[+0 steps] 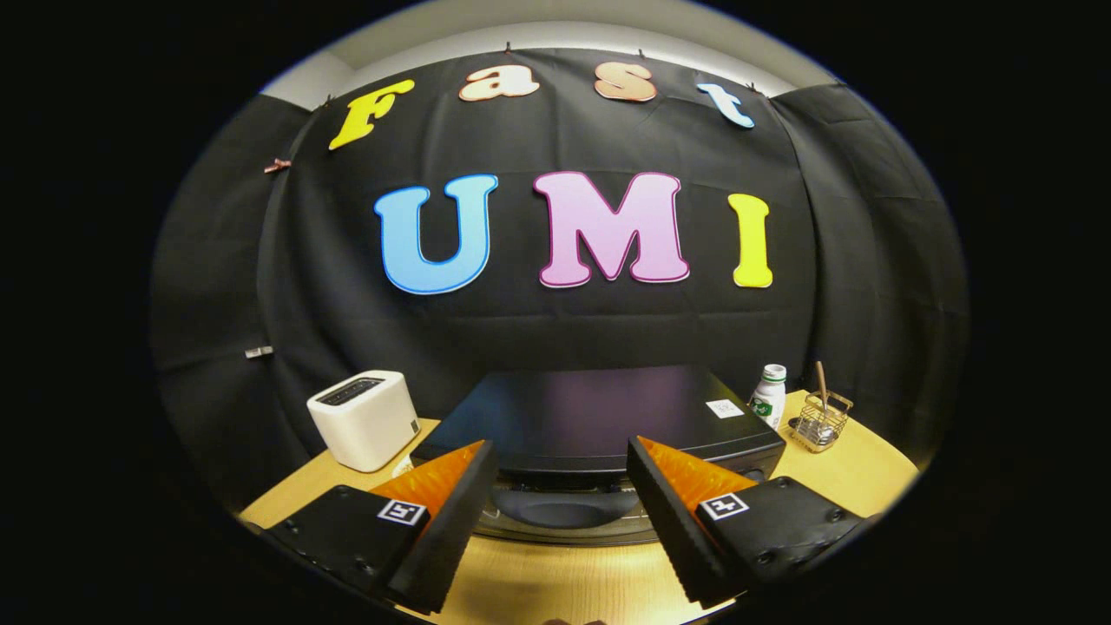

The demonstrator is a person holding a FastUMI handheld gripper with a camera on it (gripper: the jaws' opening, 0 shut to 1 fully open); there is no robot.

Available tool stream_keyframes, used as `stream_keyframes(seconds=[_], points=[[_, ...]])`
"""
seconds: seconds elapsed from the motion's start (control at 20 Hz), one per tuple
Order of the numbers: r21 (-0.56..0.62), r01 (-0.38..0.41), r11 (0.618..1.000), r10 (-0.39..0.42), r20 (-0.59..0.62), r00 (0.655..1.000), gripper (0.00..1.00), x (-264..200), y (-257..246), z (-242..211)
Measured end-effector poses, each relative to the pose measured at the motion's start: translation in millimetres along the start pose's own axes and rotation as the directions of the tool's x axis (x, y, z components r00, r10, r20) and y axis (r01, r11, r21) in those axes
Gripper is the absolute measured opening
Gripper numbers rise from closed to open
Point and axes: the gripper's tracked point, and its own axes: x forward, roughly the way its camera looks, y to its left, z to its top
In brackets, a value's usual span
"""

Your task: Open the toaster oven, put the food inside, and close the toaster oven door.

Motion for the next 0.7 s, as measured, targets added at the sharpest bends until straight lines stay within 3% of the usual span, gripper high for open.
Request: stream_keyframes(seconds=[0.3, 0.45, 0.7], points=[[0.047, 0.087, 0.995, -0.083, -0.074, 0.994, 0.98, 25.8, -8.6, -33.9], [-0.047, 0.062, 0.997, -0.065, -0.064, 0.996, 0.99, 19.7, 3.5, -39.2], [-0.024, 0.036, 0.999, -0.038, -0.098, 0.994, 0.99, 10.0, 4.2, -47.8]])
